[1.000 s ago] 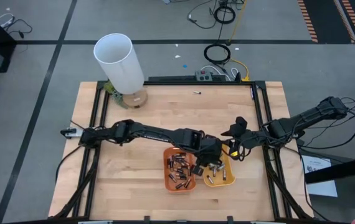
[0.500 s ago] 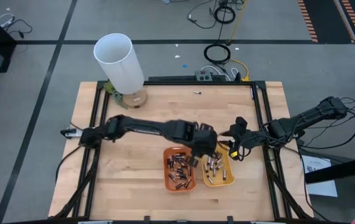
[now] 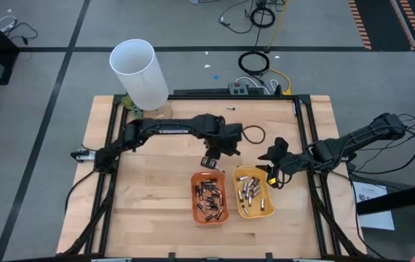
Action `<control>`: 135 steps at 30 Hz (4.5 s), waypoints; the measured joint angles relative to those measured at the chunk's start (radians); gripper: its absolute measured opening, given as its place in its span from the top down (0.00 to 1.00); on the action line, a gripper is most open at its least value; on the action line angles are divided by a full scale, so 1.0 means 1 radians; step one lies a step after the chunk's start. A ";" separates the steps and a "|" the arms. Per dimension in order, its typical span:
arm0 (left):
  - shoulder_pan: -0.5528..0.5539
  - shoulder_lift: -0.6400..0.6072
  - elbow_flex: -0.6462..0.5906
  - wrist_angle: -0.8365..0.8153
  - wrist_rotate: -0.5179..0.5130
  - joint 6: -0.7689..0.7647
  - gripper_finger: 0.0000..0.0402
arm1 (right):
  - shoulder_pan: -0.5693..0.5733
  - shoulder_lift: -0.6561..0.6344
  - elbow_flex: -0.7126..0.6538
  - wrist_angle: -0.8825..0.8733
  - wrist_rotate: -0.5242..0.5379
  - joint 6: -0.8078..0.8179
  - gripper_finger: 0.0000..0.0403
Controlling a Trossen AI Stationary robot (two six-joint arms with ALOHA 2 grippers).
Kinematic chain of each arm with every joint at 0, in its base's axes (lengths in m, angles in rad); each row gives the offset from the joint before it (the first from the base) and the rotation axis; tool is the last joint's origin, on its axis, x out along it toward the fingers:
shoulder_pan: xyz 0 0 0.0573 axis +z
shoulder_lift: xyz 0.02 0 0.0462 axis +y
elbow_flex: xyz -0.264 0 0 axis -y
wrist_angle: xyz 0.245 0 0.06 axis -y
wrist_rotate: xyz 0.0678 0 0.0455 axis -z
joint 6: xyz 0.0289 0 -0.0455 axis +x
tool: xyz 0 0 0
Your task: Sort batteries
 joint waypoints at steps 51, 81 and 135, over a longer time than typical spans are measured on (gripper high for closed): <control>-0.133 -0.029 -0.358 0.424 -0.002 0.044 0.70 | 0.019 0.057 -0.001 0.002 0.014 -0.025 0.63; -0.084 -0.028 -0.352 0.385 0.071 0.045 0.70 | 0.019 0.056 -0.001 0.002 0.037 -0.029 0.63; -0.183 0.007 -0.343 0.415 -0.219 0.229 0.70 | 0.019 0.057 -0.001 0.015 0.052 -0.021 0.63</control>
